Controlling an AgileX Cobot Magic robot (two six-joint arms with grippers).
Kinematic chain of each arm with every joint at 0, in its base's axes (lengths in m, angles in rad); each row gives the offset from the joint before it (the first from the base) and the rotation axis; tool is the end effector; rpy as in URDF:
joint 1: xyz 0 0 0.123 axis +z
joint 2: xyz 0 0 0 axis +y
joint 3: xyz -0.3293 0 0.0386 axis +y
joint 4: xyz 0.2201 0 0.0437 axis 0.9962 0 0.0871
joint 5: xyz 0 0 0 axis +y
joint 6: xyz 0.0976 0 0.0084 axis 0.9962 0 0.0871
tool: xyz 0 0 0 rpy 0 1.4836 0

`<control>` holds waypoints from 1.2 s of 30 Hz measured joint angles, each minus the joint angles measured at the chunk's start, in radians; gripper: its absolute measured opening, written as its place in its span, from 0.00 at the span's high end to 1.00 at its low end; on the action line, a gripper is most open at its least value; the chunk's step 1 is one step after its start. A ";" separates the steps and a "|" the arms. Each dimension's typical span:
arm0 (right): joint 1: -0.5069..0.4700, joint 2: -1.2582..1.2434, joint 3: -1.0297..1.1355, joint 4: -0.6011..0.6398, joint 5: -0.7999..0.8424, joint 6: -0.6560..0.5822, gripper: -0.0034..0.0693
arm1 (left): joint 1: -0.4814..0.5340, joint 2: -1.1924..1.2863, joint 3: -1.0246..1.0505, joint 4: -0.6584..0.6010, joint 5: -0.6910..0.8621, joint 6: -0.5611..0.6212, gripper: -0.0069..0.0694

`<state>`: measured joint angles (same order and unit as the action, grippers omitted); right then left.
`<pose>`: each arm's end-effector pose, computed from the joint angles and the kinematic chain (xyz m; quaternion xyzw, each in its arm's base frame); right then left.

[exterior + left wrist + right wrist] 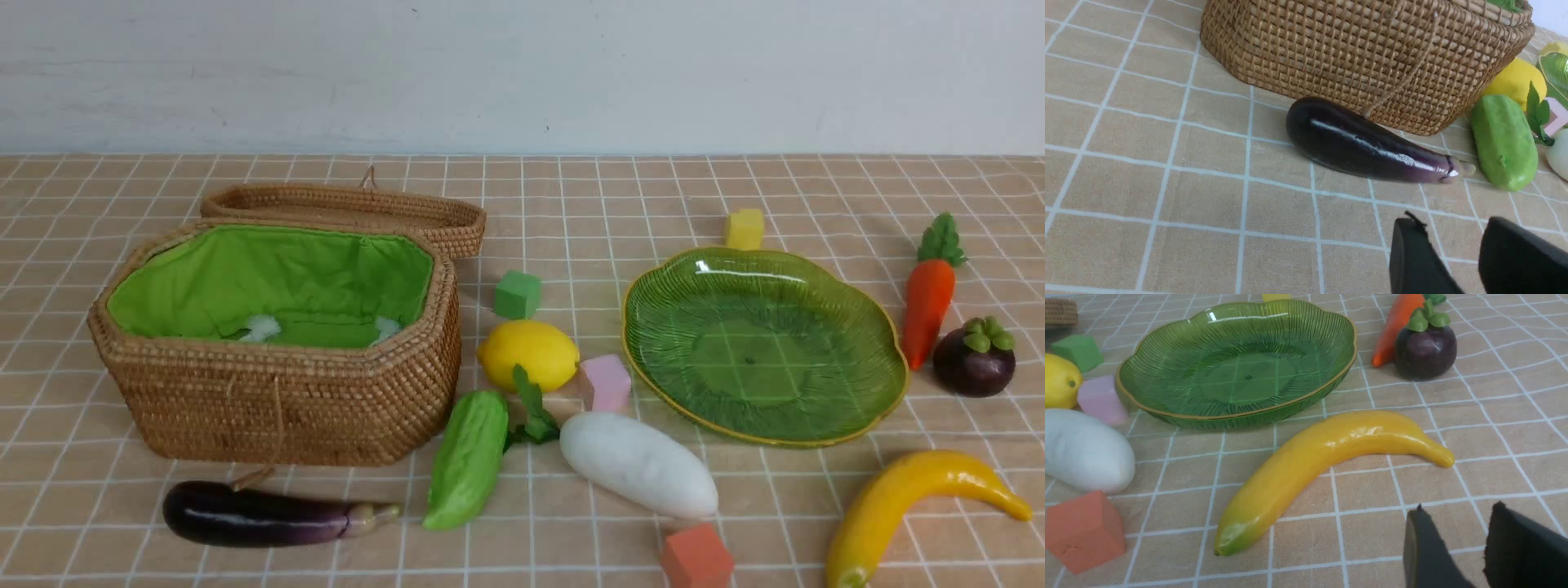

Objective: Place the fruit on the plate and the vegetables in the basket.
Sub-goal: Use the left arm to grab an eggplant and put it into the left basket

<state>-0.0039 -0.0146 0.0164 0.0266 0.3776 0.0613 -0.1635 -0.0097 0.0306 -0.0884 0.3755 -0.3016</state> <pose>-0.0159 0.0010 0.1718 0.0331 0.8018 0.0284 0.5960 -0.0157 -0.0006 0.1677 -0.0792 0.8032 -0.1721 0.5647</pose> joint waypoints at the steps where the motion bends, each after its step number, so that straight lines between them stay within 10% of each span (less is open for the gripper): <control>1: 0.000 0.000 0.000 0.000 0.000 0.000 0.62 | 0.000 0.000 0.000 0.000 0.000 0.000 0.60; 14: 0.000 0.000 0.000 0.000 0.000 0.000 0.62 | 0.000 0.000 0.000 -0.025 -0.076 -0.019 0.60; 25: 0.000 0.000 0.000 0.000 0.000 0.000 0.62 | 0.000 0.000 0.000 -0.349 -0.458 -0.189 0.64; 30: 0.000 0.000 0.004 0.069 -0.033 0.052 0.62 | 0.000 0.006 -0.140 -0.279 -0.220 -0.152 0.92; 36: 0.000 0.000 0.008 0.409 -0.135 0.266 0.62 | 0.000 0.141 -0.365 -0.260 0.178 0.015 0.93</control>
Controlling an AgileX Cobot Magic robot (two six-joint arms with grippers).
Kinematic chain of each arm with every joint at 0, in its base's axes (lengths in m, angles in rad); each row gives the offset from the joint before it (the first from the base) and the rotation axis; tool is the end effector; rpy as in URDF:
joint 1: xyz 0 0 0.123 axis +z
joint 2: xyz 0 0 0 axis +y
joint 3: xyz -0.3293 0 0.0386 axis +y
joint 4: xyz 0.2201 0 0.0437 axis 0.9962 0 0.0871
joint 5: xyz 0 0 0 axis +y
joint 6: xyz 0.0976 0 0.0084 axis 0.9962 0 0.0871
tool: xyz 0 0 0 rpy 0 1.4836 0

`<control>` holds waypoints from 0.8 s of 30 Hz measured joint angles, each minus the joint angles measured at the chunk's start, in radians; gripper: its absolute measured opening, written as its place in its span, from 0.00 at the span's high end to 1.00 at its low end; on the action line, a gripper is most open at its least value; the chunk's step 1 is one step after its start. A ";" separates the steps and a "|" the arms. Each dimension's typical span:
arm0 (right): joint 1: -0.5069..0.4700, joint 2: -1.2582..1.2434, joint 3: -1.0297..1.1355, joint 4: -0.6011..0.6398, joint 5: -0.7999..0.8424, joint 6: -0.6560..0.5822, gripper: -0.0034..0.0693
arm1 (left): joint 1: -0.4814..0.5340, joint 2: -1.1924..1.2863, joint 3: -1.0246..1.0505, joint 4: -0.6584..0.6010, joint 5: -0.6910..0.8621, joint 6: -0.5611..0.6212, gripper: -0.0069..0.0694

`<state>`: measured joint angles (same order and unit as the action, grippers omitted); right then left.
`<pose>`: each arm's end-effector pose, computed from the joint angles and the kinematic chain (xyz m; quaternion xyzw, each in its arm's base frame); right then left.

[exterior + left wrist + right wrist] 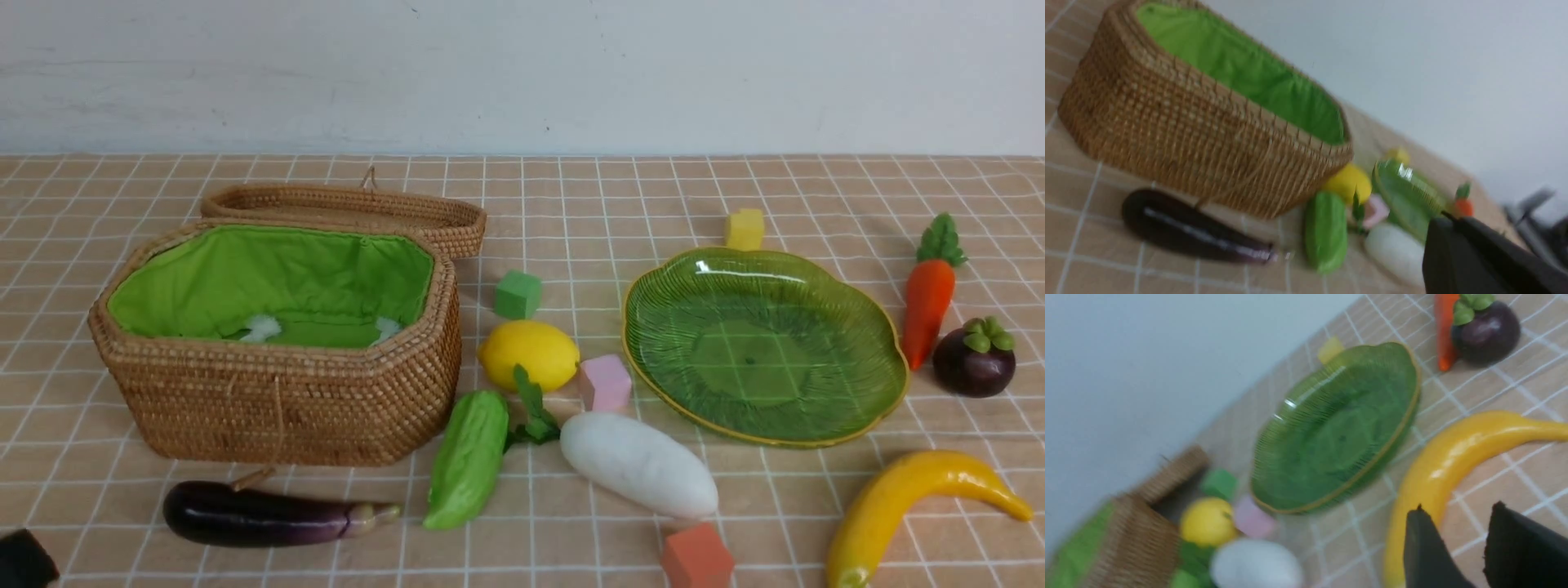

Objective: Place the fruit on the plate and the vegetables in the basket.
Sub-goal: Use the left arm to grab an eggplant and put it into the left basket

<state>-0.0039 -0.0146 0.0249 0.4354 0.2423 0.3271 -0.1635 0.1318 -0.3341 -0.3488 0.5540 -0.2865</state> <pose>-0.0128 0.0100 0.1842 0.2475 0.7141 0.2743 0.5946 -0.0235 -0.0140 0.2688 -0.1097 0.7769 -0.2916 0.5472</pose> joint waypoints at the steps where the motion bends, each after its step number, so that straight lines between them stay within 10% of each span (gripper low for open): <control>1: 0.000 0.000 0.000 0.062 -0.026 0.023 0.62 | 0.000 0.058 -0.047 -0.019 0.092 0.087 0.93; 8: 0.051 0.011 -0.126 0.135 0.204 -0.027 0.71 | 0.000 0.247 -0.125 -0.142 0.265 0.494 0.93; 14: 0.193 0.222 -0.598 0.109 0.674 -0.354 0.80 | -0.003 0.534 -0.268 -0.178 0.445 0.802 0.93; 21: 0.231 0.357 -0.889 0.088 1.000 -0.598 0.81 | -0.100 0.772 -0.325 -0.072 0.317 1.094 0.89; 24: 0.232 0.358 -0.910 0.086 1.020 -0.673 0.81 | -0.124 0.947 -0.326 0.040 0.172 1.178 0.73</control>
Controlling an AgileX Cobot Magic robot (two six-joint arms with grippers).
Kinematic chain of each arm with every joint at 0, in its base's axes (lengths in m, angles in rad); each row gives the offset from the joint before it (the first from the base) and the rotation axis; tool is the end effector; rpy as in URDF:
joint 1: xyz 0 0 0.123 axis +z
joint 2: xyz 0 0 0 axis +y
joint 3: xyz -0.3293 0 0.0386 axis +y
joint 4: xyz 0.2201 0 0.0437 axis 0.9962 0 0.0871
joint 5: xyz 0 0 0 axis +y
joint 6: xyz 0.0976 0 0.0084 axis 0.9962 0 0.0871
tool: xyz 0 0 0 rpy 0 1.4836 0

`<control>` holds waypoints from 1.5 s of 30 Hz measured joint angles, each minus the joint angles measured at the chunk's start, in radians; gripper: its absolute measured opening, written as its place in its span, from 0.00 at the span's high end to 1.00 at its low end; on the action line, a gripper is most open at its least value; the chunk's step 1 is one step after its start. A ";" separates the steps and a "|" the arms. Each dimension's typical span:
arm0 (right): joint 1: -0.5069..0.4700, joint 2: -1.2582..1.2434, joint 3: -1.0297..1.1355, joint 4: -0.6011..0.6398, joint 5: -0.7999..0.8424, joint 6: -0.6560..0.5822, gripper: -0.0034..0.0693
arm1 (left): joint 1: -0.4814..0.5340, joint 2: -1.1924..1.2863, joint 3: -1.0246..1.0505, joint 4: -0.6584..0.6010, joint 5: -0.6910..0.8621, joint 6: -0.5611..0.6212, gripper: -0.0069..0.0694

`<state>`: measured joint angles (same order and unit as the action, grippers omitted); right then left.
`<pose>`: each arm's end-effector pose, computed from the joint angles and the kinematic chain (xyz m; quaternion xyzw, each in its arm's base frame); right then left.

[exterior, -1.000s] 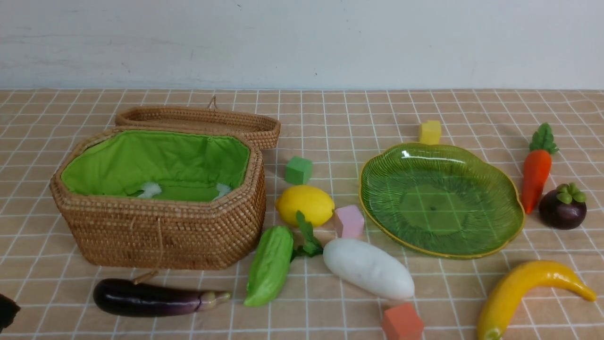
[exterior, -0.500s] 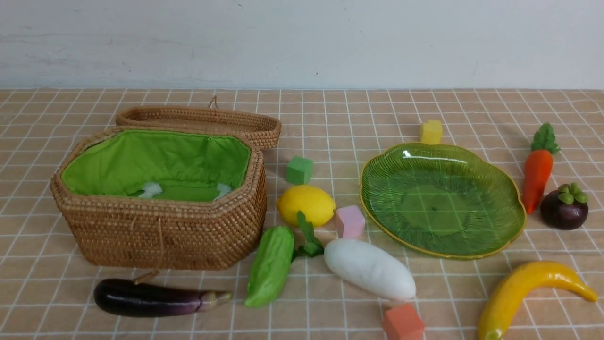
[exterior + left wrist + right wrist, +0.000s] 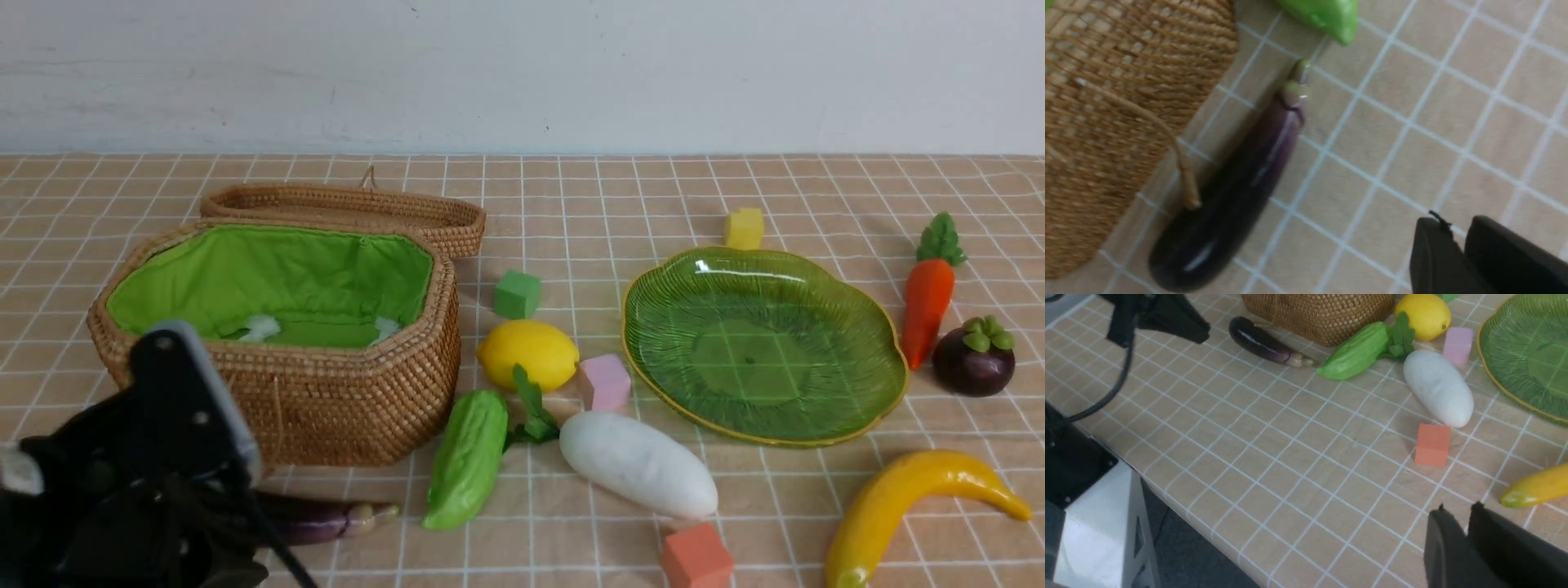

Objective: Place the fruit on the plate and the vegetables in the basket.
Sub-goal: Use the left arm to grab an eggplant and put it into the left basket

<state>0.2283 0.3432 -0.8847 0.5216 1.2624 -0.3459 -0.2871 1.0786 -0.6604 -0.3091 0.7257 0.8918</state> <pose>-0.0684 0.0319 0.3730 -0.2835 0.8151 0.2285 0.4505 0.1347 -0.0604 0.2996 0.4602 0.8418 -0.0475 0.2779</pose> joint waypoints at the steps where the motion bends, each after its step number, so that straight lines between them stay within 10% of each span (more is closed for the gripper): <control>1: 0.000 0.001 0.000 -0.001 0.000 -0.016 0.81 | -0.001 0.038 -0.001 0.016 -0.049 0.008 0.66; 5: 0.000 0.001 0.000 -0.003 0.000 -0.037 0.80 | -0.001 0.217 -0.017 0.053 -0.184 0.062 0.33; 11: 0.000 0.001 0.000 -0.003 0.000 -0.040 0.80 | -0.001 0.400 -0.027 0.119 -0.294 0.252 0.13; 22: 0.000 0.001 0.000 -0.002 0.000 -0.040 0.79 | -0.003 0.492 -0.039 0.165 -0.320 0.355 0.45; 35: 0.000 0.001 0.000 0.003 -0.028 -0.058 0.78 | -0.006 0.257 -0.076 0.184 -0.110 0.302 0.45; 45: 0.000 0.004 0.000 0.095 -0.367 -0.058 0.77 | 0.014 0.232 -0.441 0.184 -0.300 0.125 0.45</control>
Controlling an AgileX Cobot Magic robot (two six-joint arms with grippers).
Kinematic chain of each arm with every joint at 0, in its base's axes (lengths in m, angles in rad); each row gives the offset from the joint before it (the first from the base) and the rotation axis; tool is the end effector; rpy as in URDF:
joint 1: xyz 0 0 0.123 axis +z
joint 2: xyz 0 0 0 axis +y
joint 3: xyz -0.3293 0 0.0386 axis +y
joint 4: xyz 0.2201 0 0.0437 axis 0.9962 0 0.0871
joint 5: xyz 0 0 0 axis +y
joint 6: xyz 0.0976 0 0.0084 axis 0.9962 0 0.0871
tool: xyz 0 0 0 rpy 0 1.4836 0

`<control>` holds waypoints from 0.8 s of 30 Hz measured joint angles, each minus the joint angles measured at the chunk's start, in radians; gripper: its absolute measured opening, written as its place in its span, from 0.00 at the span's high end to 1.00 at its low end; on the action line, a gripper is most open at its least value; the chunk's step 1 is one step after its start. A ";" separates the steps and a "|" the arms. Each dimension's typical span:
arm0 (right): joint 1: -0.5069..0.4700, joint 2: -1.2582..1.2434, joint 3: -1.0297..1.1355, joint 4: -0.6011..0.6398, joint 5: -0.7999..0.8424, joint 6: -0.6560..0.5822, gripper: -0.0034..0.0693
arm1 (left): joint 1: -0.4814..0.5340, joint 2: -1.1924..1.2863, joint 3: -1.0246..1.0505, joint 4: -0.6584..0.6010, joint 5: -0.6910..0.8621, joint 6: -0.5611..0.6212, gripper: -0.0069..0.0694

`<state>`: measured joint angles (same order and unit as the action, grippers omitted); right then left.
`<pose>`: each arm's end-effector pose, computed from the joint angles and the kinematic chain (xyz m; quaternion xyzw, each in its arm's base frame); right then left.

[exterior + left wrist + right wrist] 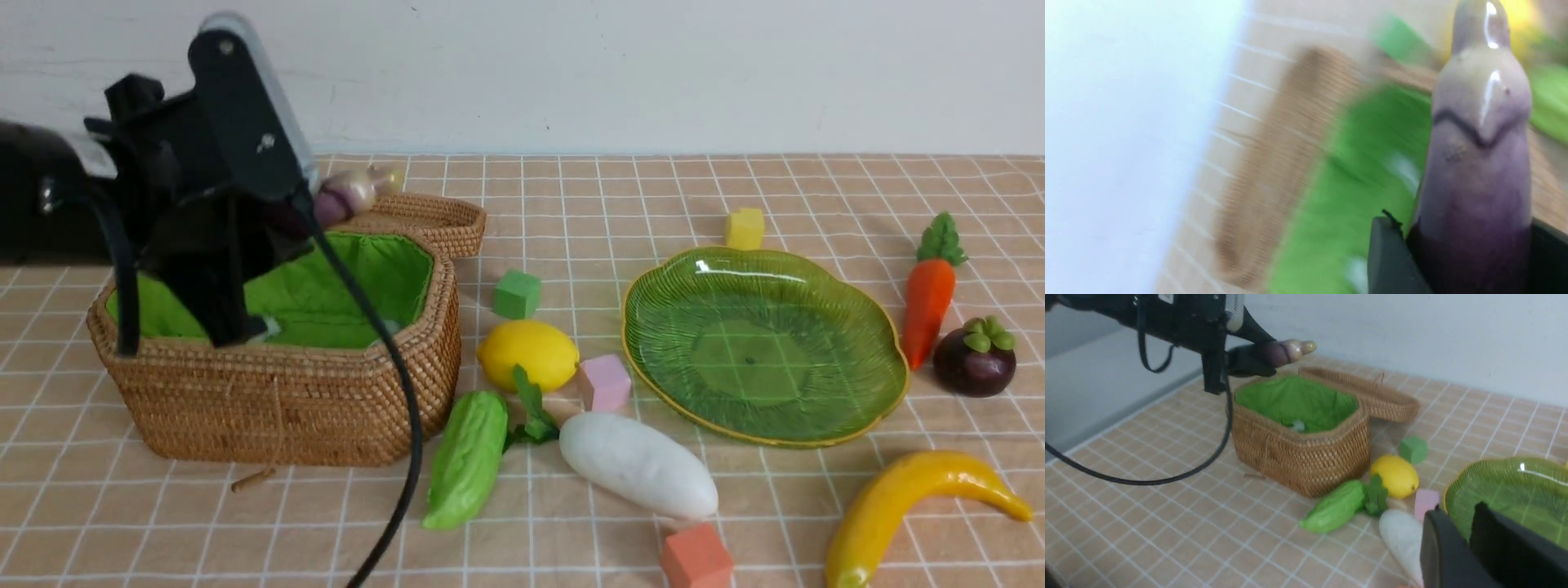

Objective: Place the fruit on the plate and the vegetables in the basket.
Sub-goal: Use the left arm to grab an eggplant and put it into the left basket, then take a chayote with your left arm and place it on the basket on the left.

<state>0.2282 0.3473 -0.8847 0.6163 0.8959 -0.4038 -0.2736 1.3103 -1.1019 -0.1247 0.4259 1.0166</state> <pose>-0.0526 0.0332 0.4066 -0.2285 0.7235 0.2515 0.6009 0.2494 -0.0752 0.3976 0.4937 0.7174 0.1307 0.4737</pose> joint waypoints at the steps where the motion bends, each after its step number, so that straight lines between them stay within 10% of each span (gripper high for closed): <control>1: 0.000 0.000 0.000 0.010 -0.010 0.000 0.77 | 0.009 0.038 -0.033 0.014 -0.001 -0.029 0.45; 5: 0.000 0.001 0.000 0.037 0.012 -0.001 0.76 | 0.028 0.179 -0.099 0.125 0.001 -0.113 0.42; 11: 0.000 0.003 0.000 0.043 0.076 0.016 0.76 | 0.028 0.237 -0.104 0.289 0.026 -0.227 0.07; 16: 0.000 0.003 0.000 0.042 0.089 0.031 0.76 | 0.017 0.197 -0.104 0.216 0.119 -0.487 0.08; 20: 0.000 0.003 0.000 0.039 0.095 0.058 0.76 | -0.069 0.143 -0.105 0.095 0.271 -0.792 0.34; 24: 0.000 0.003 0.000 0.035 0.143 0.065 0.76 | -0.313 0.141 -0.109 0.073 0.511 -1.059 0.81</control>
<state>0.2282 0.3505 -0.8847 0.6509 1.0387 -0.3391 -0.5862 1.4513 -1.2105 -0.0519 0.9370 -0.0419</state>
